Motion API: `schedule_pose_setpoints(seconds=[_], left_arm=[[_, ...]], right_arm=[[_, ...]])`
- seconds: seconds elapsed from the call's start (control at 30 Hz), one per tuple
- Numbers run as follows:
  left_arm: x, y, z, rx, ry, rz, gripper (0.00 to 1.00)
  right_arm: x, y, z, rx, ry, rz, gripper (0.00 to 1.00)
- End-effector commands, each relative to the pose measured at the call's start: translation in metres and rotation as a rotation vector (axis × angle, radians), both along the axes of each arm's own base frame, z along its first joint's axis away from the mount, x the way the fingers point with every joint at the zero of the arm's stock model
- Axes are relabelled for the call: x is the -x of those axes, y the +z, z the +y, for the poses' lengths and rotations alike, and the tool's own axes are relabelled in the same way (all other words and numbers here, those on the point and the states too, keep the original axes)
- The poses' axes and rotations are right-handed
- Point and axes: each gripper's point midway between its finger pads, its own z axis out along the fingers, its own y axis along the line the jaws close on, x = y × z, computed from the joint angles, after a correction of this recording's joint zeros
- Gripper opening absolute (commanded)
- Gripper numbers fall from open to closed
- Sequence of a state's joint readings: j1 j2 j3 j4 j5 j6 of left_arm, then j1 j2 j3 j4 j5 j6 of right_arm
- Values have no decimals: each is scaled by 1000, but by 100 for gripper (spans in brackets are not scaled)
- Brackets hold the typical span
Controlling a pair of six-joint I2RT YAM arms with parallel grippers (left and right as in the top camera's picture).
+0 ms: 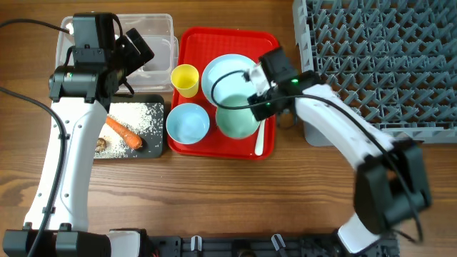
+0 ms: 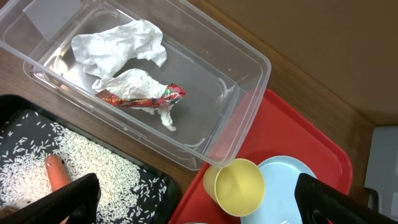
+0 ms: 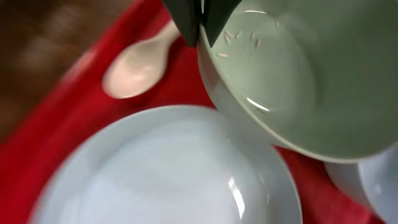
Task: Sort waste into correct bins and load items into the dishwasher rack
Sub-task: 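Carry the green bowl into the dish rack and release it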
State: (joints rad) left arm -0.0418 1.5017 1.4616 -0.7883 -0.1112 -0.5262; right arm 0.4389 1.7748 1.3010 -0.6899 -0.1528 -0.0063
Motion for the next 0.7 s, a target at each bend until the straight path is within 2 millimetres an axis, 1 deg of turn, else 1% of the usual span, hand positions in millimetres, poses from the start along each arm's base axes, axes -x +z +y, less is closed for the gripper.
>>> schedule_pose_setpoints(seconds=[0.0, 0.03, 0.1, 0.13, 0.23, 0.27, 0.37, 0.47, 0.57, 0.6, 0.67], left_arm=[[0, 0, 4, -3, 18, 0, 100], [0, 0, 4, -3, 18, 0, 100], [0, 0, 4, -3, 18, 0, 100], [0, 0, 4, -3, 18, 0, 100], [0, 0, 4, -3, 18, 0, 100], [0, 0, 4, -3, 18, 0, 100], [0, 0, 4, -3, 18, 0, 100], [0, 0, 4, -3, 18, 0, 100], [0, 0, 5, -3, 18, 0, 100], [0, 0, 4, -3, 18, 0, 100], [0, 0, 4, -3, 18, 0, 100]], right_arm=[[-41, 85, -46, 65, -257, -301, 4], [-48, 101, -60, 95, -315, -367, 4], [-56, 122, -84, 147, -400, -458, 4], [-60, 134, -101, 184, -458, -507, 4], [-71, 152, -141, 261, -593, -594, 4], [-76, 157, -153, 262, -630, -615, 4], [-86, 168, -174, 244, -695, -664, 4], [-104, 184, -206, 214, -792, -752, 4], [-123, 190, -236, 199, -868, -826, 4], [-133, 188, -243, 208, -858, -844, 4], [-150, 175, -253, 263, -825, -865, 4]])
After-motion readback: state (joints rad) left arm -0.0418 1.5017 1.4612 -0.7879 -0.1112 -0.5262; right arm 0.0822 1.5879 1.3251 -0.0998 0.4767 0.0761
